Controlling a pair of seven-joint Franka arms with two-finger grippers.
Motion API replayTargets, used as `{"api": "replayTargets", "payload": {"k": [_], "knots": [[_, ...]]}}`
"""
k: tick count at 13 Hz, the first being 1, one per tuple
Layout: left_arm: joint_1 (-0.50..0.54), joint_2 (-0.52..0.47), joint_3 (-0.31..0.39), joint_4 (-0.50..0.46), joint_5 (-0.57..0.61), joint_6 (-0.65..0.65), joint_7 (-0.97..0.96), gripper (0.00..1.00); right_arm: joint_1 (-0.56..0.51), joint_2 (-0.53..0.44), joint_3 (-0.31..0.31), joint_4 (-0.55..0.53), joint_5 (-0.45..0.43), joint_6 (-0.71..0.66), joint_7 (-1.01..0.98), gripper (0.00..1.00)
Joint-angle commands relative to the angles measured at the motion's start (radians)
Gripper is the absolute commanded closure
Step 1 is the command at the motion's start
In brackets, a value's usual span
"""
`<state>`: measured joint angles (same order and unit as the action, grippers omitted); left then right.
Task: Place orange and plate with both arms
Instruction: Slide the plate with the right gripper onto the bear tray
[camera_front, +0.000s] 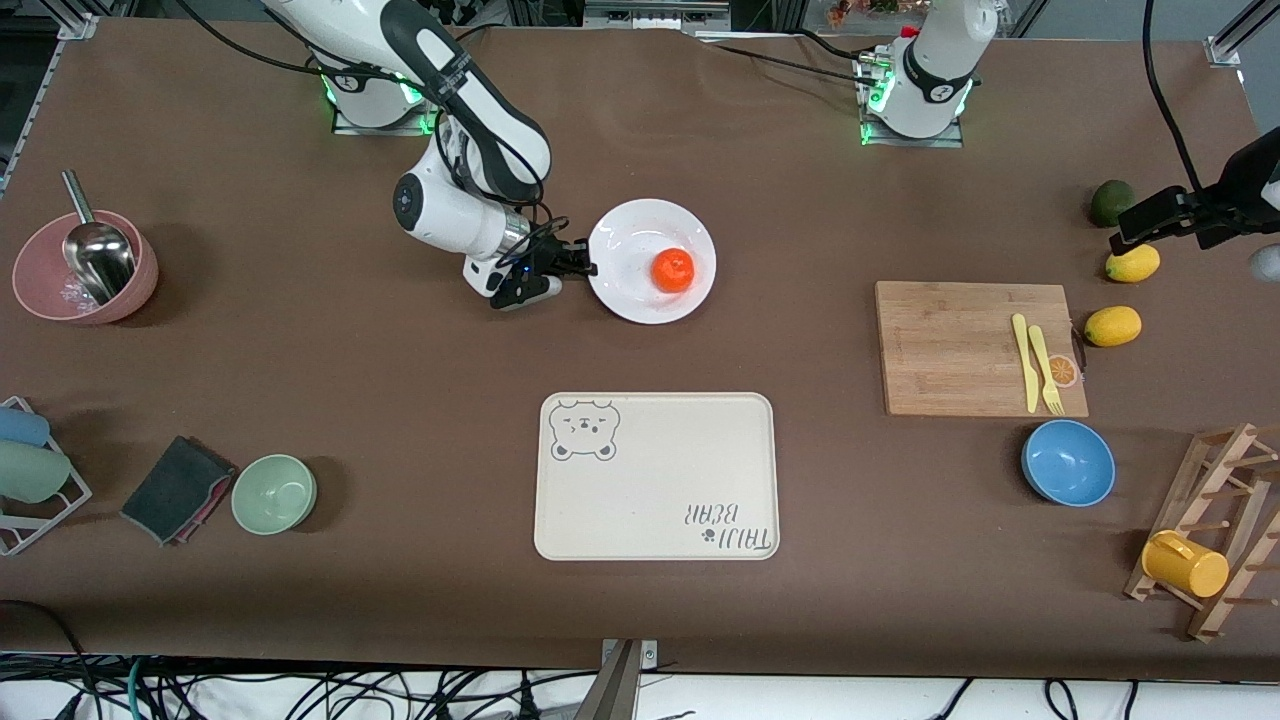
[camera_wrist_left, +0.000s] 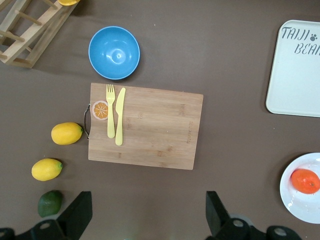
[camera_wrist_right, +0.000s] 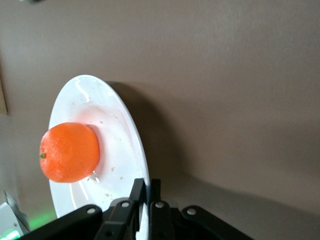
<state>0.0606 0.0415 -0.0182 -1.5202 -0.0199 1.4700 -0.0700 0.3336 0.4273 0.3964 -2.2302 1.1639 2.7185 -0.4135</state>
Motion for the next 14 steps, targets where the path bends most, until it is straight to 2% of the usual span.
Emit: {"api": "replayTargets", "payload": {"k": [1, 6, 8, 14], "knots": [[0.001, 0.009, -0.005, 0.026, 0.023, -0.025, 0.007, 0.0, -0.01, 0.019, -0.002, 0.04, 0.068, 0.014, -0.011, 1.0], [0.001, 0.009, -0.005, 0.026, 0.023, -0.025, 0.007, 0.0, -0.028, 0.019, -0.002, 0.075, 0.077, 0.014, -0.01, 1.0], [0.002, 0.009, -0.005, 0.026, 0.023, -0.027, 0.007, 0.0, -0.027, 0.019, -0.002, 0.09, 0.115, 0.015, -0.011, 1.0], [0.001, 0.009, -0.005, 0.029, 0.023, -0.025, 0.007, 0.0, -0.033, 0.011, -0.002, 0.112, 0.154, 0.014, -0.017, 1.0]]}}
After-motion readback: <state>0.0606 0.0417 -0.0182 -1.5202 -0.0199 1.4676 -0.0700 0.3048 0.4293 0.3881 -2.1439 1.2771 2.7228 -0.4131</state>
